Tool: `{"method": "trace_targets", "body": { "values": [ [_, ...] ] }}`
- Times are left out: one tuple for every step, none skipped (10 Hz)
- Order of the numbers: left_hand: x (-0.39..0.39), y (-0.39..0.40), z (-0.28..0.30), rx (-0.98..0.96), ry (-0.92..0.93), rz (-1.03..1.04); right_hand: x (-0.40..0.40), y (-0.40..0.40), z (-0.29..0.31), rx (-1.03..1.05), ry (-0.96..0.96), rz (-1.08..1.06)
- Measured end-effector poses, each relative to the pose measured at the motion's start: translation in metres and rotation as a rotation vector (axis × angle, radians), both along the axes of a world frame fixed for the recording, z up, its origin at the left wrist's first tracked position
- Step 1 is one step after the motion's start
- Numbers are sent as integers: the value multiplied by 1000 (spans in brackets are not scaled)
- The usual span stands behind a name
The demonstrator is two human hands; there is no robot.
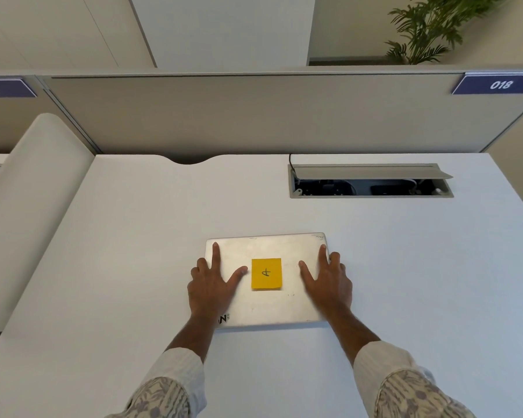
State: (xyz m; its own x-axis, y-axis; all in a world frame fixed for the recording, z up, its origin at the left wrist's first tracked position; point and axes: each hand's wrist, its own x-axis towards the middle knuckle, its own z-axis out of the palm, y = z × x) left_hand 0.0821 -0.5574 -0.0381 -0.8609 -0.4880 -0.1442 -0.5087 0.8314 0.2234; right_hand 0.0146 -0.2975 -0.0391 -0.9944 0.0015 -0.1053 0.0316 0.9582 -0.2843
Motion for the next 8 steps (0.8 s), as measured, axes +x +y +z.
{"method": "trace_targets", "body": {
  "values": [
    [0, 0, 0, -6, -2, 1, 0, 0, 0, 11, 4, -3],
    [1, 1, 4, -27, -22, -5, 1, 0, 2, 7, 4, -4],
    [2, 1, 5, -88, -42, -25, 1, 1, 1, 5, 12, -3],
    [3, 0, 8, -139, -35, -43, 0, 2, 2, 9, 19, -8],
    [5, -2, 11, -157, -26, -68, -2, 3, 2, 14, 53, 7],
    [6, -1, 18, -186, 7, -102, -4, 1, 9, 36, 103, 47],
    [0, -3, 29, -201, 6, -135, -11, -3, 19, 17, 144, 85],
    [-12, 0, 53, -174, 79, -172, -24, -13, 43, -30, 181, 111]
  ]
}}
